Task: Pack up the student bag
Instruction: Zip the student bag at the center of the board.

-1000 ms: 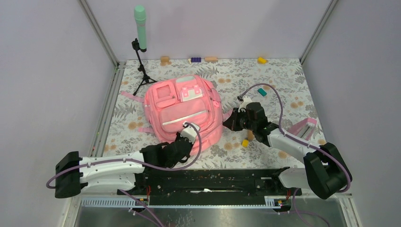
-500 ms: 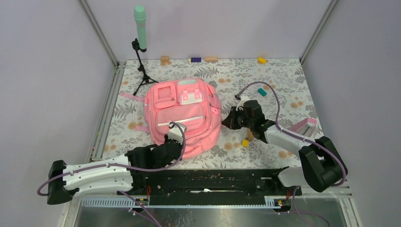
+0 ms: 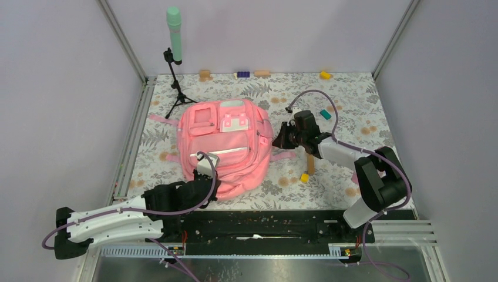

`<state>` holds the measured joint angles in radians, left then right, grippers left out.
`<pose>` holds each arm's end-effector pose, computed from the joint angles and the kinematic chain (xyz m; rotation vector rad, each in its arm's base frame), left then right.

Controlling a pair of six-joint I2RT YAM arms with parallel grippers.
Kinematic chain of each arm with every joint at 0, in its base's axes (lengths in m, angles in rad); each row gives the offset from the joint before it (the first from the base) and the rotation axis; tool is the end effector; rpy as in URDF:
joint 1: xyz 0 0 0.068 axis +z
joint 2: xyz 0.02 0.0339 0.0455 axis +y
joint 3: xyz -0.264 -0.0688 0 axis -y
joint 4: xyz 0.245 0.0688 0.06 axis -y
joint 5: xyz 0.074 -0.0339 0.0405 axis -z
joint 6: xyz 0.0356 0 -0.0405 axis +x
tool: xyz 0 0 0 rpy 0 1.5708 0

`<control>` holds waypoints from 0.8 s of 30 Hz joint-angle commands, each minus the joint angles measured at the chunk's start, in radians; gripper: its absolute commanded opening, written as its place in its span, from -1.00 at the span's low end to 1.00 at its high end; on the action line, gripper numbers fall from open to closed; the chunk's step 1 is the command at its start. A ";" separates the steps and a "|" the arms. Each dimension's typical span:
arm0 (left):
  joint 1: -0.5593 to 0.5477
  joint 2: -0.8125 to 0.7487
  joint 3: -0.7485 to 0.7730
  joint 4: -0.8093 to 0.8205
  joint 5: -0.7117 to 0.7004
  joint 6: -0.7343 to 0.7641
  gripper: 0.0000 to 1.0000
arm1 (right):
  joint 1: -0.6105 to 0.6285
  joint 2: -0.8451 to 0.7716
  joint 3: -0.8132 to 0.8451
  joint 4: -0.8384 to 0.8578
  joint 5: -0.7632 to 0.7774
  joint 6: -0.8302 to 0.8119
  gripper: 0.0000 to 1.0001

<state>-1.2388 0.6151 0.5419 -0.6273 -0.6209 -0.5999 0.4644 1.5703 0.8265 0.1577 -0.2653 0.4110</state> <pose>0.0625 -0.1179 0.2414 0.3659 2.1140 -0.3716 0.2918 0.1566 0.1958 -0.2197 2.2307 0.7785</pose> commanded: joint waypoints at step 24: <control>0.255 0.415 0.181 0.456 0.269 0.110 -0.98 | -0.115 -0.180 0.090 -0.199 -0.012 -0.138 0.59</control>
<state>-1.0397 0.9188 0.6064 -0.4641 -0.4114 -0.5465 0.3607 1.5066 0.9333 0.0425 -0.3008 0.3172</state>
